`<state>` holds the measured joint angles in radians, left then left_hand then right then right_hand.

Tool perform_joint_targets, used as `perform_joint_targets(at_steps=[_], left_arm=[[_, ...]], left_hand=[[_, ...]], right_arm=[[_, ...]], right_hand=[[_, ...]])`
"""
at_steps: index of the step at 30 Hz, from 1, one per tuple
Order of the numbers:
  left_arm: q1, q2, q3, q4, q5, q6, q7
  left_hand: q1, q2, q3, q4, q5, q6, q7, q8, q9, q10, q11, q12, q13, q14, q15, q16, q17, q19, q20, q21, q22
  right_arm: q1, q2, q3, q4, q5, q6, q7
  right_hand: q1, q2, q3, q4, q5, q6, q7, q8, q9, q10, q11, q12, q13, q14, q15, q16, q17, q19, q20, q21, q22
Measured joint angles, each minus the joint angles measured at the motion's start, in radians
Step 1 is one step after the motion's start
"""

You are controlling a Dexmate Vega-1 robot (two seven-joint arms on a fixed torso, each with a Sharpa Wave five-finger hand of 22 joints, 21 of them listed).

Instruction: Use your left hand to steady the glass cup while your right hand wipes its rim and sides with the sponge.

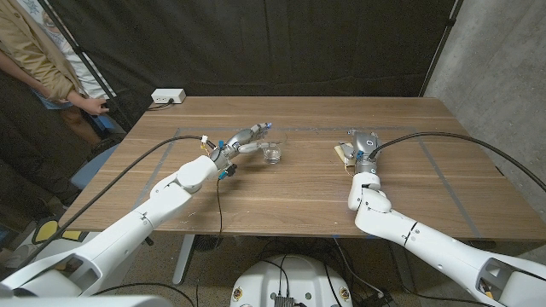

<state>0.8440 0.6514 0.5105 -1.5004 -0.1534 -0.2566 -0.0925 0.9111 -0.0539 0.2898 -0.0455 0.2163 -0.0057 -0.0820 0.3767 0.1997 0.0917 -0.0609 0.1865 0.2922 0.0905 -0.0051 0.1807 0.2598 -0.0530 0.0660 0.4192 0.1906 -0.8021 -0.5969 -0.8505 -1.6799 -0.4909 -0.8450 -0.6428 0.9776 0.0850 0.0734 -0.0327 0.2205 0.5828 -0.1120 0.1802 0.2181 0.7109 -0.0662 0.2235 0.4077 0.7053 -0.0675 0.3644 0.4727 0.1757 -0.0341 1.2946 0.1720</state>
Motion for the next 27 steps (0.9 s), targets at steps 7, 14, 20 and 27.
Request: perform_joint_targets(at_steps=[7,14,20,27], left_arm=[[0.012,0.006,-0.010,-0.019,-0.011,-0.014,0.001],[0.026,0.007,-0.024,-0.036,-0.018,-0.041,0.015],[0.034,0.007,-0.036,-0.045,-0.025,-0.070,0.028],[0.041,0.003,-0.048,-0.047,-0.043,-0.109,0.035]], left_hand=[[-0.010,-0.010,-0.009,0.009,0.008,-0.051,0.015,-0.034,0.000,-0.054,0.026,0.000,-0.008,-0.051,0.011,0.000,-0.007,-0.025,0.000,-0.016,0.000],[-0.032,-0.013,-0.025,0.017,0.021,-0.088,0.016,-0.062,0.000,-0.124,0.047,0.000,-0.014,-0.127,0.029,-0.008,-0.017,-0.058,-0.001,-0.032,0.003],[-0.064,-0.012,-0.045,0.031,0.024,-0.157,0.004,-0.104,0.000,-0.204,0.058,-0.006,-0.026,-0.184,0.035,-0.008,-0.028,-0.075,0.000,-0.046,0.003],[-0.116,-0.015,-0.071,0.054,0.028,-0.166,-0.013,-0.136,0.000,-0.255,0.056,-0.006,-0.040,-0.221,0.031,-0.008,-0.040,-0.101,-0.005,-0.063,0.003]], right_arm=[[-0.006,-0.013,0.000,-0.024,0.000,0.010,-0.002],[-0.018,-0.026,0.010,-0.058,0.002,0.028,-0.013],[-0.032,-0.041,0.026,-0.091,0.013,0.052,-0.024],[-0.058,-0.062,0.064,-0.142,0.039,0.102,-0.041]], right_hand=[[-0.043,-0.013,-0.016,0.016,0.000,-0.039,0.003,0.000,-0.005,-0.016,0.005,-0.013,-0.012,-0.024,0.002,-0.022,-0.018,-0.009,0.009,-0.015,0.000],[-0.100,-0.023,-0.036,0.042,0.000,-0.056,0.010,0.001,-0.005,-0.069,0.010,-0.026,-0.027,-0.075,0.007,-0.061,-0.038,-0.020,0.012,-0.033,0.000],[-0.155,-0.029,-0.053,0.061,-0.006,-0.098,0.012,0.005,-0.009,-0.158,0.021,-0.032,-0.053,-0.157,0.015,-0.119,-0.066,-0.055,0.016,-0.085,-0.005],[-0.205,-0.010,-0.061,0.086,-0.011,-0.149,0.013,0.005,-0.014,-0.252,0.029,-0.035,-0.090,-0.243,0.021,-0.161,-0.097,-0.104,0.036,-0.158,-0.005]])
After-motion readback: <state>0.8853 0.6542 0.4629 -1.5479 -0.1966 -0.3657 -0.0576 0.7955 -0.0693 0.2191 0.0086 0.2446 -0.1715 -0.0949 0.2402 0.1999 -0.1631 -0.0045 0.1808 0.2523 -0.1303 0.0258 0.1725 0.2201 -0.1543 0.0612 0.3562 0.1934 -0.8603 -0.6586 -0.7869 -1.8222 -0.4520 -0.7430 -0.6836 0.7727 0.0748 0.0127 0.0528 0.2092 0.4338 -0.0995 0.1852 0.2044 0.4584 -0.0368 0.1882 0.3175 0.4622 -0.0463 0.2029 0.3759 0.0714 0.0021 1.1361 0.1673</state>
